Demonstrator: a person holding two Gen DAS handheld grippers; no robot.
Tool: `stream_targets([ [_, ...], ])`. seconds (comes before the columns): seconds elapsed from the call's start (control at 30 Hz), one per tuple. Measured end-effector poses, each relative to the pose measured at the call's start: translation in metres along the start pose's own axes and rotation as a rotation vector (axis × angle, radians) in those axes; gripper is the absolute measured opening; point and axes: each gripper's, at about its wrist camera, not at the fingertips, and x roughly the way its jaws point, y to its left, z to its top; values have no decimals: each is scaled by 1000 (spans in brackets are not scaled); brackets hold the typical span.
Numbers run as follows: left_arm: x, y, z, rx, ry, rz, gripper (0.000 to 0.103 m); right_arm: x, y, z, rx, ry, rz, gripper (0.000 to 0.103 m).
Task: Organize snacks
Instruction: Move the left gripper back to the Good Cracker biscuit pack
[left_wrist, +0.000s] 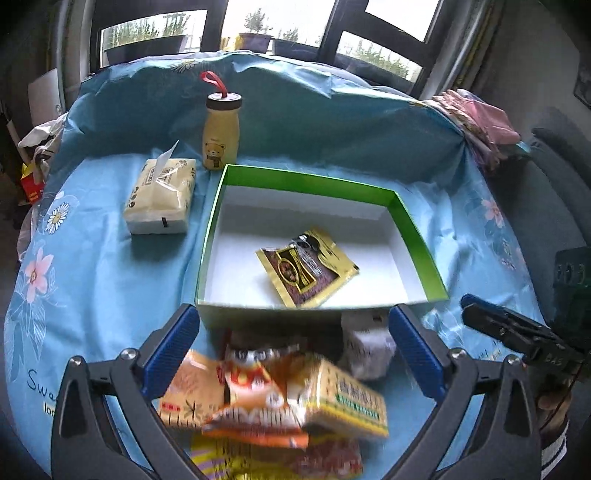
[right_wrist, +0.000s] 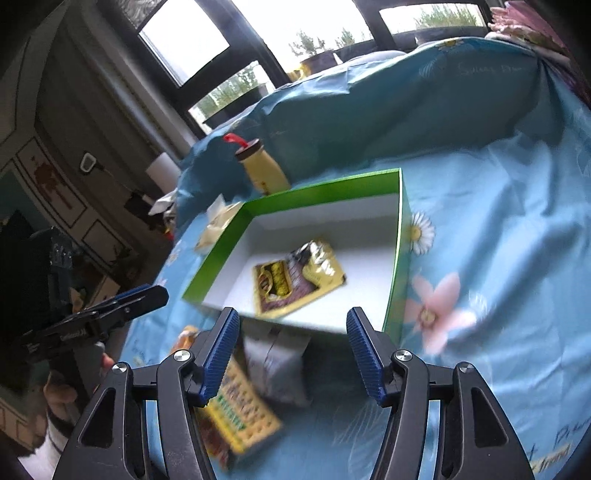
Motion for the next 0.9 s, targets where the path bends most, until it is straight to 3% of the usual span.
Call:
stream_targets([
  [0.43,-14,-10,-66,102,-14,-24,102,1,27,-70,-43,83,30,61],
  [0.6,-10,-16,-77,129,-24,-47,101,10,31,-88,-38,107,30,61],
  [0.67,-7,-19,-78,146,-21,-56,94,17,31,-97,-25,116,29,61],
  [0.8,2,-24,-77,179,-4,-76,89,24,33,-108,-15,124,33,61],
  [0.87,7,-25,-74,187,8,-92,78,28,33,-112,-21,125,23,61],
  [0.9,9,-26,-73,194,14,-99,77,31,33,-113,-21,127,13,61],
])
